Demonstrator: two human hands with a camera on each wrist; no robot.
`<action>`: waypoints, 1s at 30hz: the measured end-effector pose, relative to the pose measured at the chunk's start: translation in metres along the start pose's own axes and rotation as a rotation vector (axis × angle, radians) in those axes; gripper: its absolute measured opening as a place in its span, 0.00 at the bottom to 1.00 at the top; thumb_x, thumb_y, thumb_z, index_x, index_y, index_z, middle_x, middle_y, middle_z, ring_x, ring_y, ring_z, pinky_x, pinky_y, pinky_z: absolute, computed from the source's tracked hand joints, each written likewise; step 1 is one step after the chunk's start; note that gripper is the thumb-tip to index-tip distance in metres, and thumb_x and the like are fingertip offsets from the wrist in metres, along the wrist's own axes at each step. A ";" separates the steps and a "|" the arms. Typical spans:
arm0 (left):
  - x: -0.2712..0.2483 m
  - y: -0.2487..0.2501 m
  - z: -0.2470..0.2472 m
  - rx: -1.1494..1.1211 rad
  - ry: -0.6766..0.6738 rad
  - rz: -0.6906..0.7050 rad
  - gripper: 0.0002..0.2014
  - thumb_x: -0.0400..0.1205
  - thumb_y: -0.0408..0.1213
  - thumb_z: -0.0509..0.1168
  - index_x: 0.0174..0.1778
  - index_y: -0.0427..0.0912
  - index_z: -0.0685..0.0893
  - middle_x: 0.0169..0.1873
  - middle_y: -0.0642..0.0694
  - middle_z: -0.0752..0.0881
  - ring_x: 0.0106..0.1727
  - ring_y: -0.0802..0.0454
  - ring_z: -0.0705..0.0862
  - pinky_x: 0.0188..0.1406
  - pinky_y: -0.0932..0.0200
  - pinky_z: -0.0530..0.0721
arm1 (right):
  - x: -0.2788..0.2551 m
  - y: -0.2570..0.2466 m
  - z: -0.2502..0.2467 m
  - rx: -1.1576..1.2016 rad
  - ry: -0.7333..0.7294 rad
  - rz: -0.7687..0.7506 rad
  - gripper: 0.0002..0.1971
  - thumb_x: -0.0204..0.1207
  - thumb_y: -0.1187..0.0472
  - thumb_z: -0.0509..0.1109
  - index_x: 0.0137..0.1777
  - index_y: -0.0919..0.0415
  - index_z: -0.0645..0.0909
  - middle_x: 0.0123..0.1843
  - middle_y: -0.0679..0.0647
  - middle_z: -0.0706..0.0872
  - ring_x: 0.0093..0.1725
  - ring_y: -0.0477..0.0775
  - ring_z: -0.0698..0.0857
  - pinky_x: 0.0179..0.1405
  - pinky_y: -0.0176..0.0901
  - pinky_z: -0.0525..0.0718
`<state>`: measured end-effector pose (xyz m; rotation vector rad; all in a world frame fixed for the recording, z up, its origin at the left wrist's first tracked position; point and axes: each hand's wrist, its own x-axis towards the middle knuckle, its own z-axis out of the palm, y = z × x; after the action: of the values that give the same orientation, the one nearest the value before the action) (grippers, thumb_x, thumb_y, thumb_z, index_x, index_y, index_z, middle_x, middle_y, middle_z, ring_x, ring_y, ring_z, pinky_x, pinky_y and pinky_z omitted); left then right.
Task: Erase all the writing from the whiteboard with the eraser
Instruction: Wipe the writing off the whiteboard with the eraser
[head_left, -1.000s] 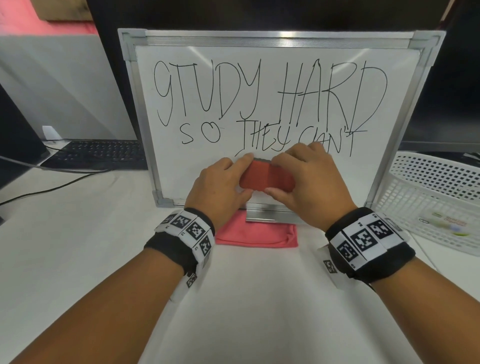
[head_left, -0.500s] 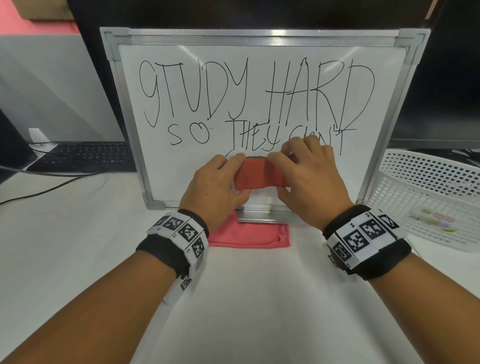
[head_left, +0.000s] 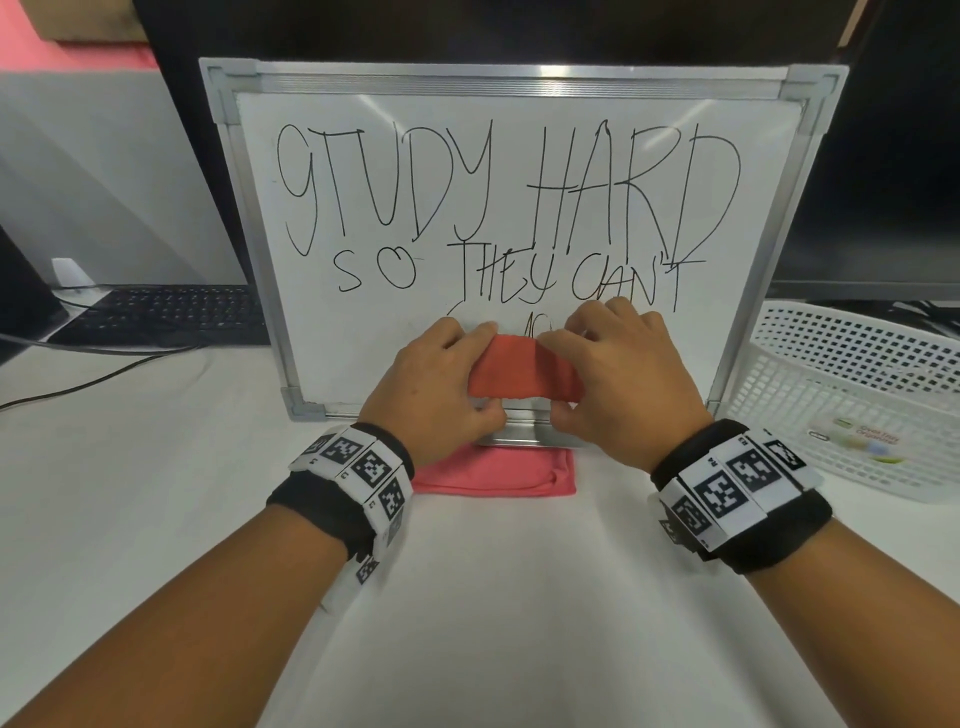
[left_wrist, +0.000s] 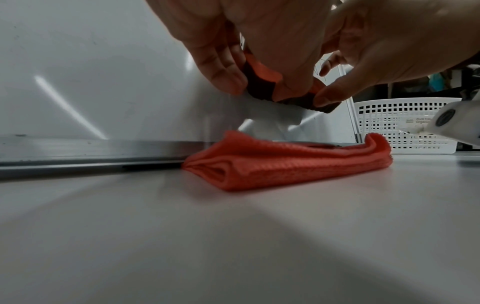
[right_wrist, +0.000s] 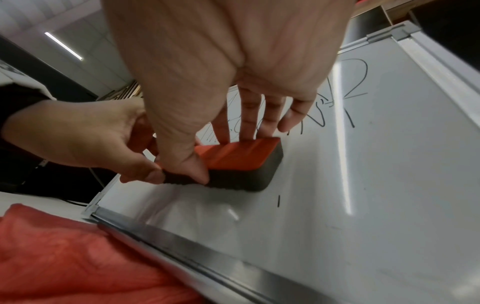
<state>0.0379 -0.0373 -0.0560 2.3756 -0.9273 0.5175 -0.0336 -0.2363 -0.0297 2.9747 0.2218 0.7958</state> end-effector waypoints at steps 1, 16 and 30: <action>0.000 0.001 0.000 -0.009 0.016 0.003 0.35 0.68 0.51 0.69 0.74 0.48 0.78 0.49 0.47 0.79 0.45 0.43 0.83 0.47 0.44 0.88 | 0.000 0.000 0.000 -0.003 0.039 0.006 0.23 0.63 0.50 0.79 0.59 0.53 0.85 0.52 0.53 0.80 0.52 0.61 0.76 0.47 0.53 0.72; -0.002 0.002 -0.004 -0.001 -0.015 -0.004 0.35 0.71 0.51 0.70 0.77 0.57 0.73 0.47 0.51 0.80 0.41 0.46 0.81 0.46 0.44 0.87 | -0.006 -0.002 -0.004 0.092 0.012 -0.001 0.30 0.61 0.51 0.77 0.64 0.53 0.77 0.52 0.57 0.73 0.49 0.60 0.71 0.39 0.50 0.74; -0.005 0.006 -0.006 -0.027 0.046 -0.064 0.23 0.80 0.41 0.62 0.73 0.49 0.79 0.37 0.50 0.83 0.38 0.47 0.80 0.47 0.42 0.87 | -0.017 0.013 -0.012 0.112 -0.049 0.043 0.29 0.63 0.50 0.78 0.63 0.53 0.74 0.54 0.55 0.74 0.52 0.60 0.71 0.36 0.51 0.80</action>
<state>0.0296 -0.0350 -0.0521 2.3513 -0.8297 0.5291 -0.0522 -0.2511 -0.0264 3.1100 0.2070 0.7379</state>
